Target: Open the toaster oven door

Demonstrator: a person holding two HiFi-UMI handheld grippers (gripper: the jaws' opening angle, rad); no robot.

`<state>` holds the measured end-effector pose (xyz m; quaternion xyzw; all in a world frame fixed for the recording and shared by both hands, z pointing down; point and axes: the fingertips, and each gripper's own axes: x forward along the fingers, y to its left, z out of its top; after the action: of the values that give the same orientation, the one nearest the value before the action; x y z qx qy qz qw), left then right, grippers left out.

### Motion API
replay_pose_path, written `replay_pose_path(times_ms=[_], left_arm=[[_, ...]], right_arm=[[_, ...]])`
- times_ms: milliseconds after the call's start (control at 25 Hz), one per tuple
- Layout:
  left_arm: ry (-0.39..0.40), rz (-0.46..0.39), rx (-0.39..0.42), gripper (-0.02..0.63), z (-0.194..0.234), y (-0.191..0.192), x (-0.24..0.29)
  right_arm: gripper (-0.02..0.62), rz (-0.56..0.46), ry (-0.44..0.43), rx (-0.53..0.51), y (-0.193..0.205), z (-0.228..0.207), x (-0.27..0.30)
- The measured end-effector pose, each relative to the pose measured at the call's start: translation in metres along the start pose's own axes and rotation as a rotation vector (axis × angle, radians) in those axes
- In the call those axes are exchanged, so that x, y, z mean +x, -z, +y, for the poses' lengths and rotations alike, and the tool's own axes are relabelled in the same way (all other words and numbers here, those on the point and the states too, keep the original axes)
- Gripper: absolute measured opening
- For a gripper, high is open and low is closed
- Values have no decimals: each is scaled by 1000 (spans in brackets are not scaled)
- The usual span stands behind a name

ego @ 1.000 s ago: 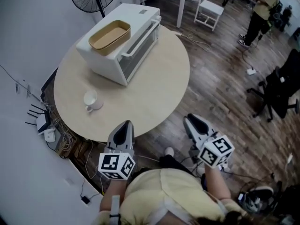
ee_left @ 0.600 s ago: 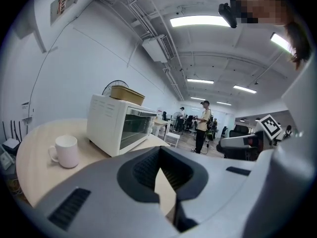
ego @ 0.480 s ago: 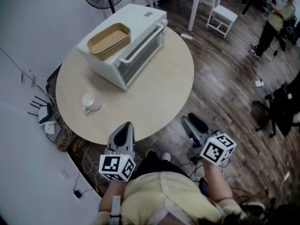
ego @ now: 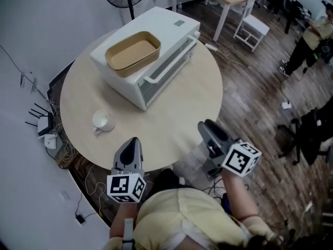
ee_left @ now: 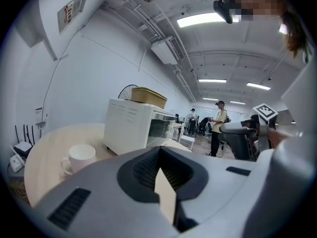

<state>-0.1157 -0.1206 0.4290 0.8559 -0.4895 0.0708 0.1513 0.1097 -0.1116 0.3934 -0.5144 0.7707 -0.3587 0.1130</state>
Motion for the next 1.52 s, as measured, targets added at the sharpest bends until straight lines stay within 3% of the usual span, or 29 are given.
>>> replay_pose_path(times_ms=[520, 760, 1120, 1520], left_arm=[[-70, -71, -23, 2, 43, -24, 23], [-162, -92, -38, 2, 52, -27, 18], [-298, -132, -98, 2, 35, -31, 9], [-429, -164, -98, 2, 18, -35, -8]], right_arm=[[153, 17, -115, 93, -36, 26, 99], [153, 53, -170, 159, -44, 28, 124], [155, 153, -225, 193, -53, 27, 151], [167, 241, -287, 293, -47, 33, 176]])
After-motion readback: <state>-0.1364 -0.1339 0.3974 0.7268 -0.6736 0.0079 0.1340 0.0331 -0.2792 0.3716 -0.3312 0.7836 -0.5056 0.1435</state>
